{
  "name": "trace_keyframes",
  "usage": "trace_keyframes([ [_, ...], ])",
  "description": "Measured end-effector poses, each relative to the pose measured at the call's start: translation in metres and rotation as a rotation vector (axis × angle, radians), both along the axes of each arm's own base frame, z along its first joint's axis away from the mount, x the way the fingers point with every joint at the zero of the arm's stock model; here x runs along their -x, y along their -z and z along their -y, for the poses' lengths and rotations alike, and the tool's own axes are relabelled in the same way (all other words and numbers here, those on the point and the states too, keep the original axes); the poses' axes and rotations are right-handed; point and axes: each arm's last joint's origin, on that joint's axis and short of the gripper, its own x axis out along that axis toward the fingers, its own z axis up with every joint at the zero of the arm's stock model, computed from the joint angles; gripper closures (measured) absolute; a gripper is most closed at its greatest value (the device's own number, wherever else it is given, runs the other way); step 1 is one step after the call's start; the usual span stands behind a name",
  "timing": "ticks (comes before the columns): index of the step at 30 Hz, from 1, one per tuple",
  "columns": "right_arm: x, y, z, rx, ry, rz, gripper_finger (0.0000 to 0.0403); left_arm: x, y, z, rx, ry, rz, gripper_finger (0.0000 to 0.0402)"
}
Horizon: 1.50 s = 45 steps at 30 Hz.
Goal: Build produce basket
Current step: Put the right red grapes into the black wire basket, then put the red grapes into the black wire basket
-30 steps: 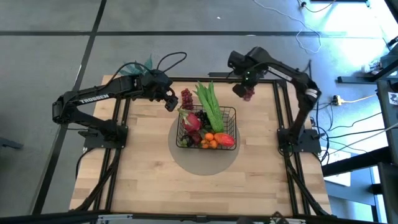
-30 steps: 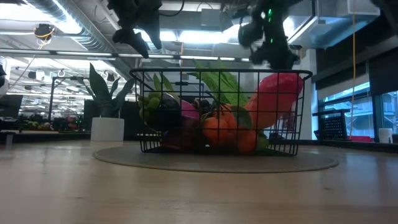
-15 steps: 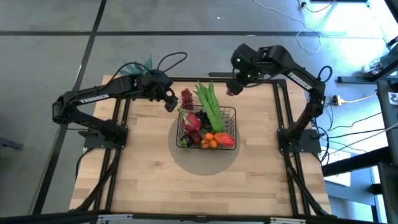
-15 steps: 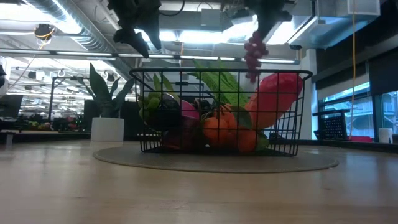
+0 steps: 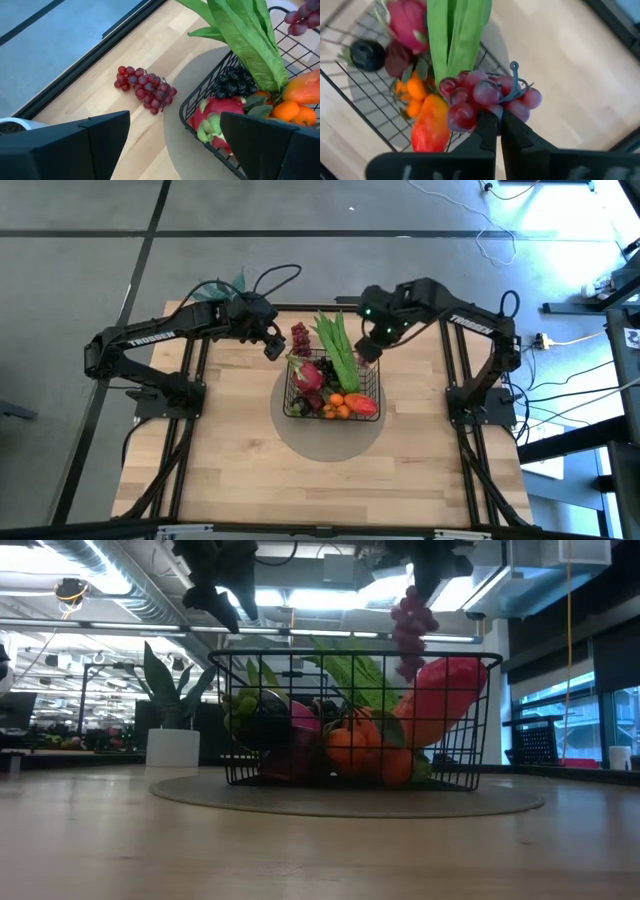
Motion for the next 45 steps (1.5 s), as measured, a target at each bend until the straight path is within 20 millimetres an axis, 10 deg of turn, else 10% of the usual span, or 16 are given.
trace_keyframes([
  [20,-0.014,0.107,0.001,-0.101,-0.036,-0.174,0.0403,0.001,0.001,0.001,-0.003,0.023,-0.028,0.0104],
  [45,-0.019,0.114,0.012,-0.061,-0.136,-0.12,0.0304,0.001,0.001,0.0,0.002,0.015,-0.024,0.0104],
])
